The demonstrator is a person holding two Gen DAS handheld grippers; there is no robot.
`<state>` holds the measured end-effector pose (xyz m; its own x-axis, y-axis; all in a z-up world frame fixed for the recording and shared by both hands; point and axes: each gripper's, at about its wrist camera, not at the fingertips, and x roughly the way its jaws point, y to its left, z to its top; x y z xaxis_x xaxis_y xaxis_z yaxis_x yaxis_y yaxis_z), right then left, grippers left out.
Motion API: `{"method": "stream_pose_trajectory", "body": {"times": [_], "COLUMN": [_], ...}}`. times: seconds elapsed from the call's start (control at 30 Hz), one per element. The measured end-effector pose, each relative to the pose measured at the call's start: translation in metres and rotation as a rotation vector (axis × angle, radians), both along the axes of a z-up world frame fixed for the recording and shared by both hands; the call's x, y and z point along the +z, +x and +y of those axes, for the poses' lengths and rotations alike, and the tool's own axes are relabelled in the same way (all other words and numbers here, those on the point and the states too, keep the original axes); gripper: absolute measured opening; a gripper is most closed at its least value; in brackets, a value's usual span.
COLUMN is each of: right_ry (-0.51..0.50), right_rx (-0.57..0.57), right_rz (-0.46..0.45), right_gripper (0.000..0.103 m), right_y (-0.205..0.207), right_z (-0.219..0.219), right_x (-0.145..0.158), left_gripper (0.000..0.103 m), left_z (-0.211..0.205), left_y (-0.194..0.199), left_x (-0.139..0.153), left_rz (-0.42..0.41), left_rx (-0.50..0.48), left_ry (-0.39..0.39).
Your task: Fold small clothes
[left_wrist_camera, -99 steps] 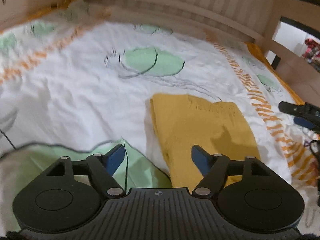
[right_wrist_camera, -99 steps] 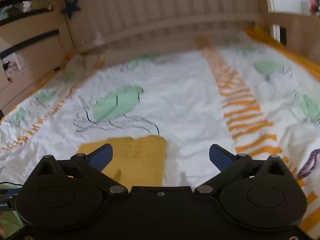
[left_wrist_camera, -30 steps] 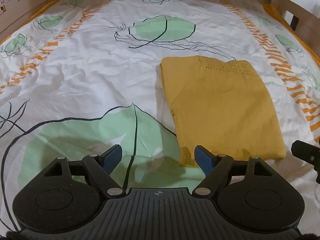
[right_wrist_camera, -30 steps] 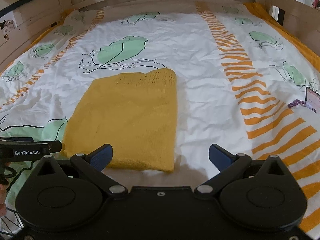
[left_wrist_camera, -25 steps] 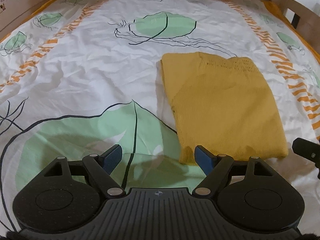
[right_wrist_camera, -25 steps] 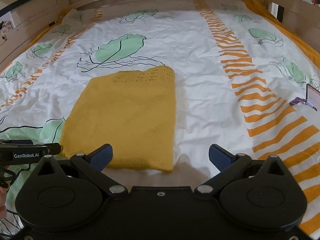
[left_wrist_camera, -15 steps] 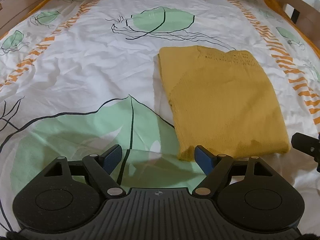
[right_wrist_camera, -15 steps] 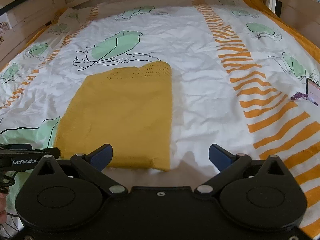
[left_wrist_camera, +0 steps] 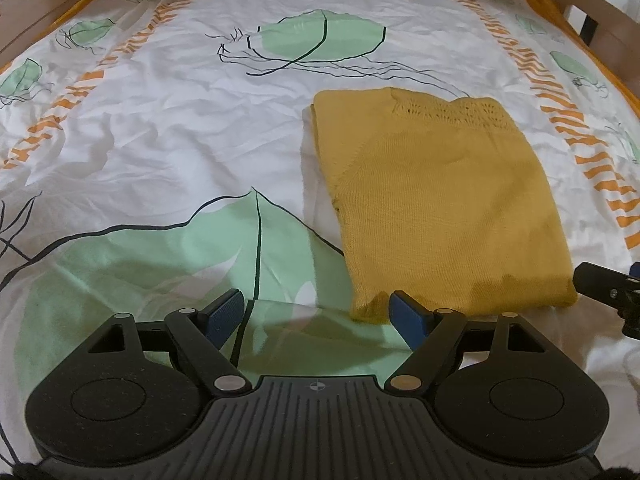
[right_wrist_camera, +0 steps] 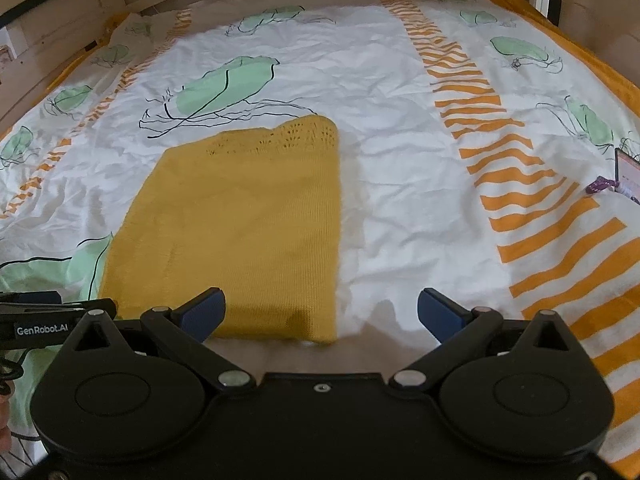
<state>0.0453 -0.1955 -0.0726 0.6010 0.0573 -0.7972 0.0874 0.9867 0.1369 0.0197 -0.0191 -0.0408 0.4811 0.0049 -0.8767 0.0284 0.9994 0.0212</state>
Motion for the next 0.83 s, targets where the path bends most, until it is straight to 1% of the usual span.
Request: {"method": "stream_pose_trajectory", "body": {"times": [0.63, 0.83], "right_ry": [-0.001, -0.001], "right_rx": [-0.001, 0.003], "right_rz": [0.02, 0.033], "right_gripper": [0.102, 0.102], "right_y": [0.0029, 0.0037], "right_z": [0.0015, 0.0026], "right_x": [-0.004, -0.0075], "left_gripper": [0.079, 0.079], "left_z": [-0.0017, 0.0004], "left_y": [0.001, 0.0011], "left_x": [-0.0025, -0.003], "left_rz": [0.014, 0.011], "left_rx": [-0.014, -0.005], "left_ry": [-0.012, -0.017]}}
